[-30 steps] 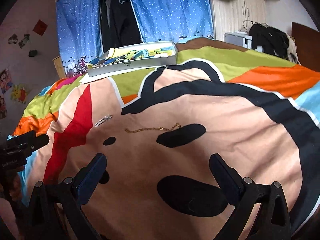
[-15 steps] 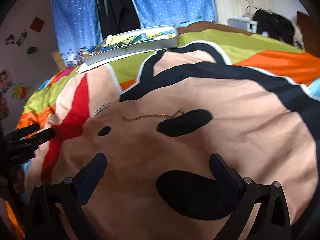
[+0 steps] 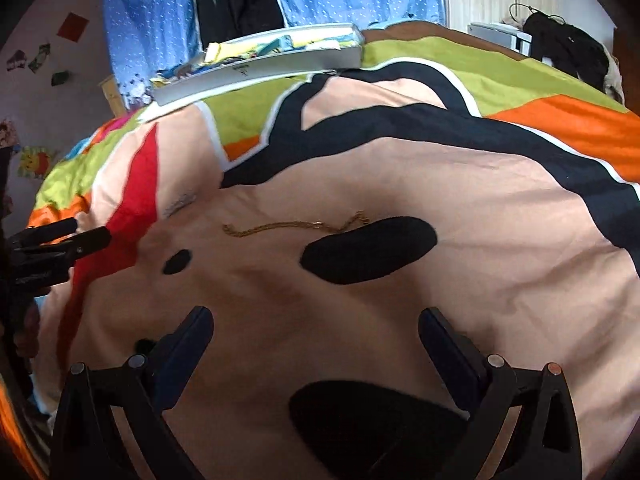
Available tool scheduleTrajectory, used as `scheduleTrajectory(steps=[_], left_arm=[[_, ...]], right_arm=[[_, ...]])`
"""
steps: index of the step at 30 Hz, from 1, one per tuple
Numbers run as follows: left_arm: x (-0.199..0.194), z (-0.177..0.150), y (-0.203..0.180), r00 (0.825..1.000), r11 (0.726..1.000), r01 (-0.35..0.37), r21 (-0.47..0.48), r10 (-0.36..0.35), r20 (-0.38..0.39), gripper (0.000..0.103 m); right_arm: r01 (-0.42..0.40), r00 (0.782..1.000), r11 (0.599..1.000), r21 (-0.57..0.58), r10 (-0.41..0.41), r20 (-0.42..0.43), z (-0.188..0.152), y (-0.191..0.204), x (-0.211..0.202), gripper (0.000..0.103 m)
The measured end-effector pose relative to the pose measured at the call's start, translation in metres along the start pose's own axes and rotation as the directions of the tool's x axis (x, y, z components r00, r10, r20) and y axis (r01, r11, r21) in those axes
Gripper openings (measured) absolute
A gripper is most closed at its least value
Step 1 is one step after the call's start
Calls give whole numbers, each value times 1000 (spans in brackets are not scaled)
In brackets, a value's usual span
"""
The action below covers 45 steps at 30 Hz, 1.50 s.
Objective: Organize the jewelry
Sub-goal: 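Lift both tools out of the tray and move back over the duvet, then grasp the white hair clip with the left tool while the right tool grasps the gold chain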
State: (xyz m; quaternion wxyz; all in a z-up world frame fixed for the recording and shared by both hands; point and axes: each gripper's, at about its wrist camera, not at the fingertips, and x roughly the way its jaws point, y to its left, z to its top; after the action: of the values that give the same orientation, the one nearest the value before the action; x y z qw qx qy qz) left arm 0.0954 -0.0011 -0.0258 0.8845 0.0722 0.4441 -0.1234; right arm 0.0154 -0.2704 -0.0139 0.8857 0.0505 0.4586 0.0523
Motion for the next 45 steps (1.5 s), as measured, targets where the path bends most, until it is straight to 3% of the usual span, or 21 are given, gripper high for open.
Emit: scheduleTrajectory(steps=[7,15,28,37,42,45], left_arm=[[14,4,4,1000,999,2,35,-2,-5,95],[33,20,8,995,992,103,78,-104,7,95],[92,50,2,976,960,212,181,-198,-89,94],[105,52,16,957,952,276,134,-258,-134,61],[102,55,16,952,939,290,184,-265,-151,33],[104,56,15,949,933,301,198,-271,-163,24]], right_arm=[[1,1000,1000,6,-1,-16,10,-9,15,103],[-30,998,999,11,30,-50,20,-11,41,103],[-45,995,997,68,50,-83,53,-22,88,103],[-208,976,973,104,213,-43,53,-20,96,103],[-305,951,951,51,306,-36,50,-9,96,103],[-325,944,945,34,326,-42,53,-2,99,103]])
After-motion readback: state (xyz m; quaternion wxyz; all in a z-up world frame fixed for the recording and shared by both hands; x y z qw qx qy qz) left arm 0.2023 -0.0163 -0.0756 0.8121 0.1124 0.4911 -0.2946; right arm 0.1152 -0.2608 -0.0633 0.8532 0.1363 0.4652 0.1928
